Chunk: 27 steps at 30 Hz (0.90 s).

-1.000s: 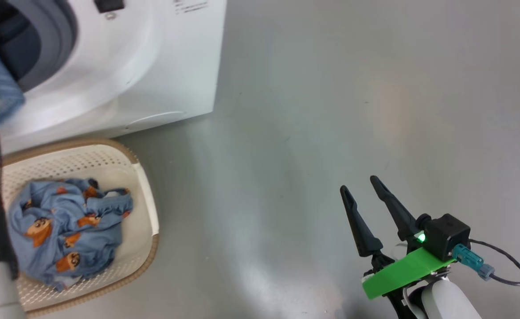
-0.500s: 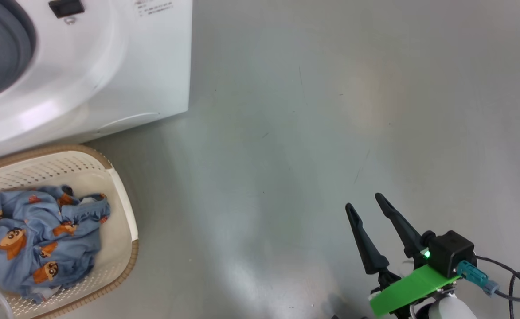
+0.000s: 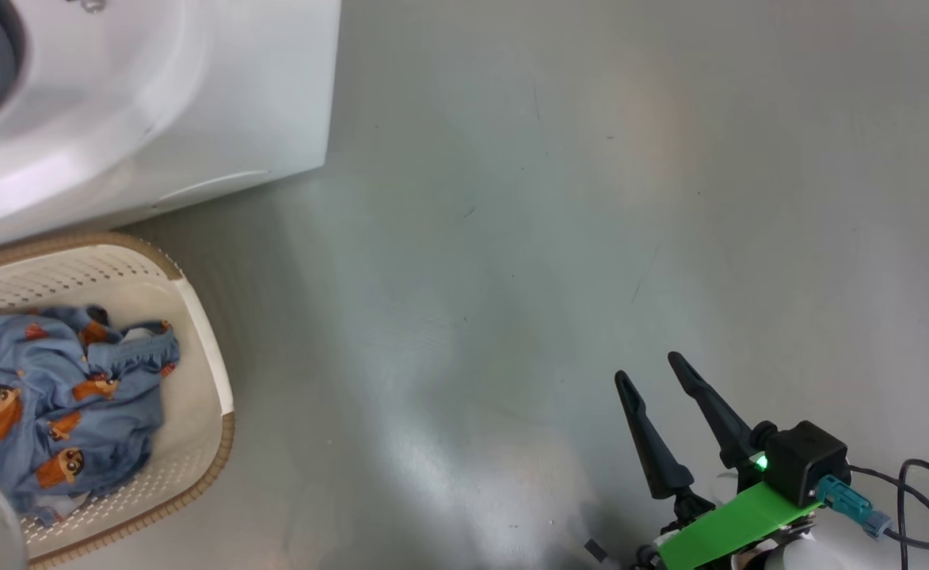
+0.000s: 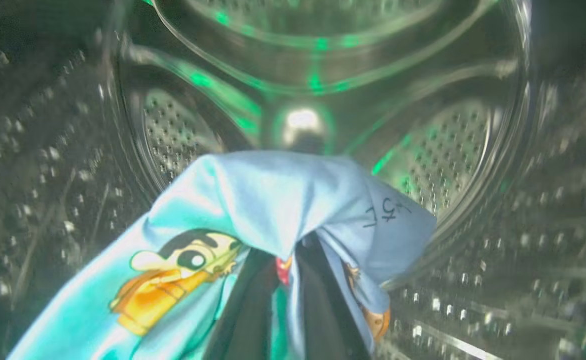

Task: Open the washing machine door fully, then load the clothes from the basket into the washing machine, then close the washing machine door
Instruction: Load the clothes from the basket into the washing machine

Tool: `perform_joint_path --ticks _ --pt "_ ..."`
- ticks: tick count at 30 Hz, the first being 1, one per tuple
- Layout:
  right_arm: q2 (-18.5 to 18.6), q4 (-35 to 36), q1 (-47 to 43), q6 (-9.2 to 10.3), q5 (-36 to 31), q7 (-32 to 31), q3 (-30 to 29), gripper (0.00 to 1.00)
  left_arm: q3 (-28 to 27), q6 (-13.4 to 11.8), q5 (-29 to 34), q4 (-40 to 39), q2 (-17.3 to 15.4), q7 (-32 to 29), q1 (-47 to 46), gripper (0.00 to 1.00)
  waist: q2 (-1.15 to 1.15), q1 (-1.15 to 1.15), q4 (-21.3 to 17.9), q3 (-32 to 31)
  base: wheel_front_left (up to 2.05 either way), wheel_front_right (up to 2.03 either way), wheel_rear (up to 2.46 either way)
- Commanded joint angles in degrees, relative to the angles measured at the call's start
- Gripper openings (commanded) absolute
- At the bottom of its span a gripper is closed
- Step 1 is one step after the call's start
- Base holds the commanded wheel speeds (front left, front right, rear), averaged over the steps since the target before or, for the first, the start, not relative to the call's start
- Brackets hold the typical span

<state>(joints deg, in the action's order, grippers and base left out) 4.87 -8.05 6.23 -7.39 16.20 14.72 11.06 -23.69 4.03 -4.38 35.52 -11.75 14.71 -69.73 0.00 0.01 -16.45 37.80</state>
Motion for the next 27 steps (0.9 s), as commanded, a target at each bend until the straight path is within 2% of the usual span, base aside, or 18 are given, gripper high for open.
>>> perform_joint_path --ticks 1,5,8,9,10,19,27 --pt "0.3 0.9 -0.6 -0.10 -0.5 0.3 1.6 1.00 0.2 -0.4 0.7 -0.5 -2.3 0.3 0.9 0.00 0.00 -0.01 0.1 0.2 0.00 0.00 0.00" --pt "0.1 0.6 -0.4 -0.10 -0.4 0.3 1.6 1.00 0.5 -1.0 1.7 3.5 -2.4 0.3 0.9 0.02 0.00 -0.01 0.2 0.1 0.00 0.00 0.00" --pt "0.0 0.3 -0.4 -0.10 -0.4 0.3 1.5 1.00 0.8 -1.6 2.2 5.3 -2.5 0.3 0.5 0.46 0.00 -0.01 0.6 -0.5 0.00 0.00 0.00" --pt "-0.1 0.3 -0.5 -0.10 -0.4 0.3 1.3 1.00 1.1 -2.0 2.5 6.0 -2.5 0.3 0.5 0.84 0.00 -0.01 0.8 -0.7 0.00 0.00 0.00" --pt "-0.1 0.2 -0.5 -0.10 -0.4 0.3 1.1 1.00 1.6 -2.3 3.1 6.9 -2.4 0.3 0.7 1.00 0.00 -0.01 1.1 -1.1 0.00 0.00 0.00" --pt "0.2 -1.0 -0.1 -0.10 0.0 0.3 1.9 1.00 3.1 -5.8 4.6 14.5 -1.6 0.3 2.4 1.00 0.00 -0.01 3.3 -5.1 0.00 0.00 0.00" --pt "0.4 -2.4 -0.2 -0.10 0.3 0.3 2.3 1.00 2.8 -7.4 3.7 17.4 0.0 0.3 5.0 1.00 0.00 -0.01 5.4 -8.5 0.00 0.00 0.00"
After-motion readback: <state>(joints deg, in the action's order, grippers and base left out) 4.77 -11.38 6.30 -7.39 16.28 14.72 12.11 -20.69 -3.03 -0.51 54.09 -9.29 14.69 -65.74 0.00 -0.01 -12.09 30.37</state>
